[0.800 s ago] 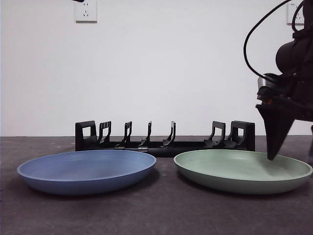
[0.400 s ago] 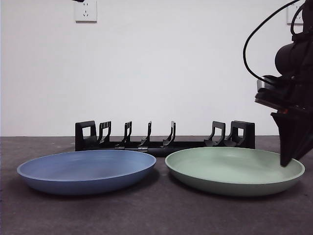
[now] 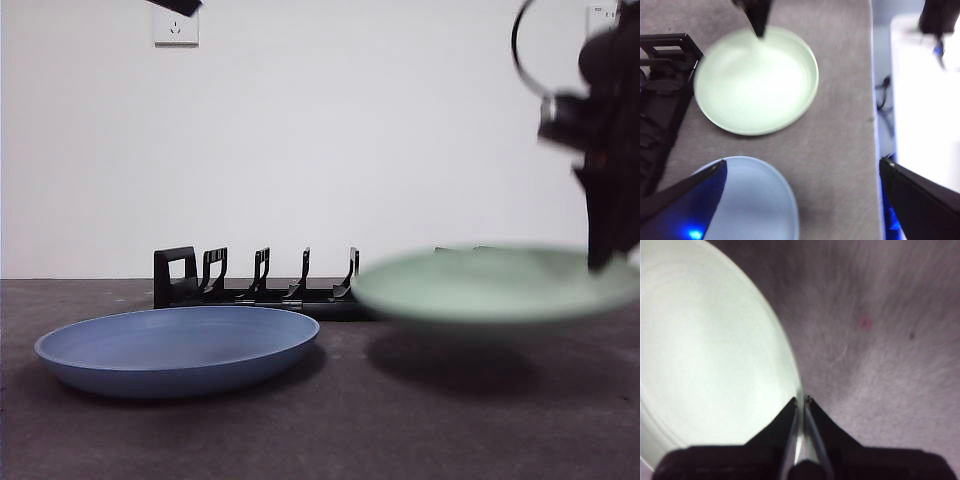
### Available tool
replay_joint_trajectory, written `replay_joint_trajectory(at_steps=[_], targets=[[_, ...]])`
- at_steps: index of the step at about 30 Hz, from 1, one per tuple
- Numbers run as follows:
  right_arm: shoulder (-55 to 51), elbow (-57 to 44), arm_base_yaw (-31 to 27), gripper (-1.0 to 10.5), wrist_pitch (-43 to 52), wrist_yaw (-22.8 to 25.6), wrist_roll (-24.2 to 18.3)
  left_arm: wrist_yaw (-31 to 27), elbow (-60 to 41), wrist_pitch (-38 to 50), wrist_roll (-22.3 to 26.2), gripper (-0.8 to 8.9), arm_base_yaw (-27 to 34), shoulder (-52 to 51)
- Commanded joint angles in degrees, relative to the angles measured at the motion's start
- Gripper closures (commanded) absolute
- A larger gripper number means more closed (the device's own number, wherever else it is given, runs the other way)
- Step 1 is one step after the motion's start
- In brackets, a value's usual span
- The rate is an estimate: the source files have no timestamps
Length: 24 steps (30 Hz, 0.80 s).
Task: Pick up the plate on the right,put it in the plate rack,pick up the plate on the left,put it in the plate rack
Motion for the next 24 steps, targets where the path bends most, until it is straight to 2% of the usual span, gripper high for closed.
replay_joint_trajectory(at_steps=[1, 7, 10, 16, 19, 21, 24], targets=[[-3.0, 3.7, 0.0, 9.6, -3.1, -2.1, -0.3, -5.2, 0.4, 2.5, 7.0, 2.16, -3.5, 1.5], [-6.2, 10.5, 0.1, 9.6, -8.9, -6.6, 1.0, -18.6, 0.4, 11.1, 17.5, 2.16, -10.2, 5.4], [-6.8, 13.1, 0.5, 9.6, -12.0, -7.4, 0.9, -23.0, 0.4, 15.6, 24.0, 2.16, -12.5, 7.5], [-6.9, 16.6, 2.6, 9.6, -16.3, -7.5, 0.8, -29.1, 0.4, 21.8, 32.9, 2.21, -16.0, 12.0], [-6.9, 16.7, 3.9, 9.6, -16.4, -7.6, 0.9, -29.0, 0.4, 22.9, 34.8, 2.25, -16.7, 13.7], [-6.9, 16.7, 4.6, 9.6, -16.4, -7.5, 0.9, -30.0, 0.4, 23.1, 34.8, 3.02, -16.8, 14.4], [-6.9, 16.7, 5.4, 9.6, -16.1, -7.6, 1.0, -32.0, 0.4, 23.1, 34.8, 4.89, -16.8, 15.3]])
